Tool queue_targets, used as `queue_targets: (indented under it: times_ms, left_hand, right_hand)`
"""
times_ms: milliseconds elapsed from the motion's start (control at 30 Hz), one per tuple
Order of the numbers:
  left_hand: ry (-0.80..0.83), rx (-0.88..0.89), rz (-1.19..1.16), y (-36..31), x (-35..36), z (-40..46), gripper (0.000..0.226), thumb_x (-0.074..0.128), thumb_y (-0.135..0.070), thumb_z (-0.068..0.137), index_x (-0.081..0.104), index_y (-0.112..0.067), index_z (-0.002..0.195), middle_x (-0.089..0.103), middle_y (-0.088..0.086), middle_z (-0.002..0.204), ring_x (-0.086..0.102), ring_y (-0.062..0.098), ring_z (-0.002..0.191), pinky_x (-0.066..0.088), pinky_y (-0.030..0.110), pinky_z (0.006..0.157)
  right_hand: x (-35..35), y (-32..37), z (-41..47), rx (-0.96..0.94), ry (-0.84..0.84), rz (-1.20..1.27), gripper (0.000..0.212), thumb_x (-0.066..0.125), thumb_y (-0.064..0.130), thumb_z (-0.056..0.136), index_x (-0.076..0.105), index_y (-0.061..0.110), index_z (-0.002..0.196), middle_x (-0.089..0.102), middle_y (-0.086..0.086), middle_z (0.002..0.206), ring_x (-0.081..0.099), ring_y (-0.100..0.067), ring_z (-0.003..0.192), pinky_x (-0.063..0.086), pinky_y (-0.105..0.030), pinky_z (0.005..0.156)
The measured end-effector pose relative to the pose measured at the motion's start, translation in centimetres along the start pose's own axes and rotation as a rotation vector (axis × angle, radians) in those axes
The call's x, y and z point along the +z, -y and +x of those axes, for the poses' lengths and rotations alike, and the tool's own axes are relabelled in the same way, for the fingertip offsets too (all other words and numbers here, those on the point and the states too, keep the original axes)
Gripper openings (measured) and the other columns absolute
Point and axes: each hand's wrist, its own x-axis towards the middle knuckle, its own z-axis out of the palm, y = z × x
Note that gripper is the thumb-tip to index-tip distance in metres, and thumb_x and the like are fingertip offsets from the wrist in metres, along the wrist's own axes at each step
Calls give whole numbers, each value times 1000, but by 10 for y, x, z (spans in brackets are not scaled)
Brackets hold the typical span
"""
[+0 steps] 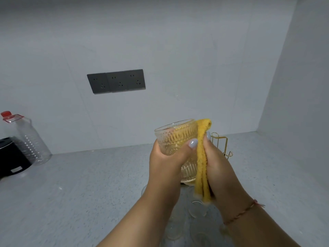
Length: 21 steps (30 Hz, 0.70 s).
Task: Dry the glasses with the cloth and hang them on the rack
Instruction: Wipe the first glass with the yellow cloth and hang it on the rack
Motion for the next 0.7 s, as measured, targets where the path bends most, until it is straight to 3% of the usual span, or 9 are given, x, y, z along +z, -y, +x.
queue_targets:
  times_ms: [100,233,300,433,500,533,600,700]
  left_hand:
    - [-47,-45,-44,2,-2,3,52,79,-25,68,64,-16,117,76,10,103,74,29,95,59,44,78]
    - [-58,-50,-184,-5,-5,12,55,73,-24,72,60,-4,122,73,10,95,73,26,85,58,36,67]
    - [-60,-41,-213,-9,-10,19,60,77,-23,67,60,-5,122,71,9,92,72,25,84,58,39,68]
    - [-24,-25,-18,-14,-28,25,68,80,-33,49,65,-15,113,74,4,93,72,26,90,58,48,77]
    - [61,-60,113,-17,-36,23,64,79,-34,45,66,-16,106,75,0,88,73,21,86,58,42,71]
    - [122,-80,171,-18,-37,22,63,79,-35,45,66,-16,103,75,-1,86,73,19,84,58,38,70]
    - [231,-120,250,-20,-35,19,63,80,-34,44,65,-15,103,76,-2,85,73,15,81,57,31,69]
    - [313,-146,287,-22,-32,18,61,82,-26,48,62,-14,104,76,-1,87,73,16,81,58,29,69]
  right_hand:
    - [3,-7,-3,-19,-21,-55,56,37,68,83,62,33,118,69,1,116,64,-19,110,46,-50,99]
    - [2,-9,-9,-59,-30,-169,48,31,55,92,66,28,109,74,1,99,70,-15,94,53,-45,90]
    - [-4,-8,-12,-49,-78,-199,46,32,51,94,67,25,105,74,-2,95,71,-17,90,53,-46,89]
    - [-25,18,-7,-133,-270,-222,54,36,72,77,69,30,87,72,-1,92,69,-16,87,52,-49,87]
    - [-34,37,1,-230,-297,-281,52,34,75,81,64,35,95,66,-2,108,66,-14,95,50,-47,90]
    - [-35,46,6,-280,-288,-332,49,32,73,83,58,37,104,61,-1,115,62,-13,100,49,-43,91]
    - [-29,56,10,-377,-210,-424,35,32,66,85,43,38,104,56,1,107,59,-9,89,50,-33,78]
    - [-16,54,7,-414,36,-614,45,33,71,78,45,30,93,56,-5,81,56,-9,69,51,-43,65]
